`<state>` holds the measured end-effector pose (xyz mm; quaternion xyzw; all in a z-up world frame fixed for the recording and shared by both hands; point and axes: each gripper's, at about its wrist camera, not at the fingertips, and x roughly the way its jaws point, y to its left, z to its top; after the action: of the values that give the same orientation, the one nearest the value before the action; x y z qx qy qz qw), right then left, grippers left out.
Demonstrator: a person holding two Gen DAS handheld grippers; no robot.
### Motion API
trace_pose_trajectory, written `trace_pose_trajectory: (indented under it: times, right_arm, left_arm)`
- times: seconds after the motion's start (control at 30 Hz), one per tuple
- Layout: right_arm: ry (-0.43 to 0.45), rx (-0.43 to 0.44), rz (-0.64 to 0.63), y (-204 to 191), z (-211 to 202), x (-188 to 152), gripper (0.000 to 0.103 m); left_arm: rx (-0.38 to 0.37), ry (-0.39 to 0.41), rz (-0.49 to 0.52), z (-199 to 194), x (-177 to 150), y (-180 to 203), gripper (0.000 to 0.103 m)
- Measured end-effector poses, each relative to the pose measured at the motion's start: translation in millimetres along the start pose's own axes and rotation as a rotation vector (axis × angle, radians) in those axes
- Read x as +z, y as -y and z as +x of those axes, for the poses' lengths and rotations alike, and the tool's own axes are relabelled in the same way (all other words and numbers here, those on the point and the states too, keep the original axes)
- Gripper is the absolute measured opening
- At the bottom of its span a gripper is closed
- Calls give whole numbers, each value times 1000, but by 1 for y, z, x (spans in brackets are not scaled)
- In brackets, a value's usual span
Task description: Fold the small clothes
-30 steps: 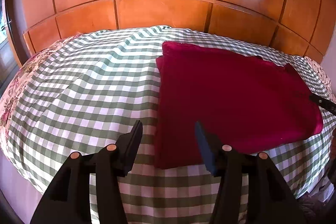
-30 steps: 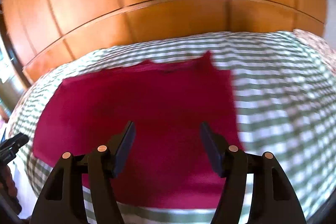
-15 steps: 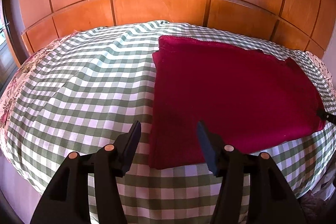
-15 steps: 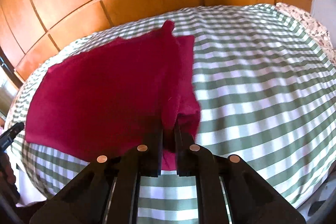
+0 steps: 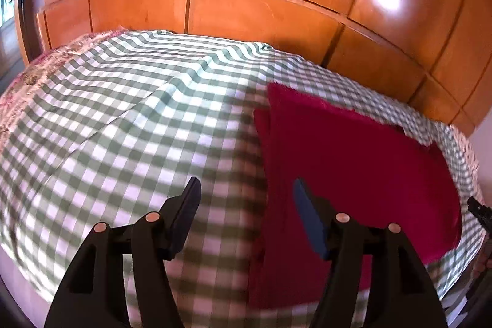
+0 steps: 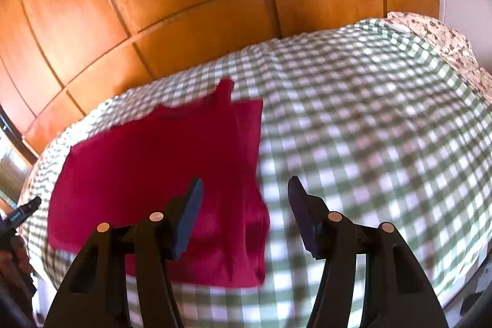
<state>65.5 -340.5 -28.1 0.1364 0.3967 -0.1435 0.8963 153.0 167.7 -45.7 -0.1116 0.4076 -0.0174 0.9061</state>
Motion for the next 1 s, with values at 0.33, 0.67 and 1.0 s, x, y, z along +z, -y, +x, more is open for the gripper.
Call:
trace_pose_trajectory:
  times: [0.33, 0.67, 1.0]
  right_arm:
    - [-69, -36, -12, -22, 85, 63, 44]
    - [-127, -49, -95, -45, 111, 70, 7]
    - [40, -7, -41, -48, 76, 102, 6]
  left_arm:
    - [-73, -57, -31, 54, 40, 14, 60]
    - [-146, -100, 16, 90, 55, 37, 7]
    - [-166, 55, -5, 63, 81, 39, 6]
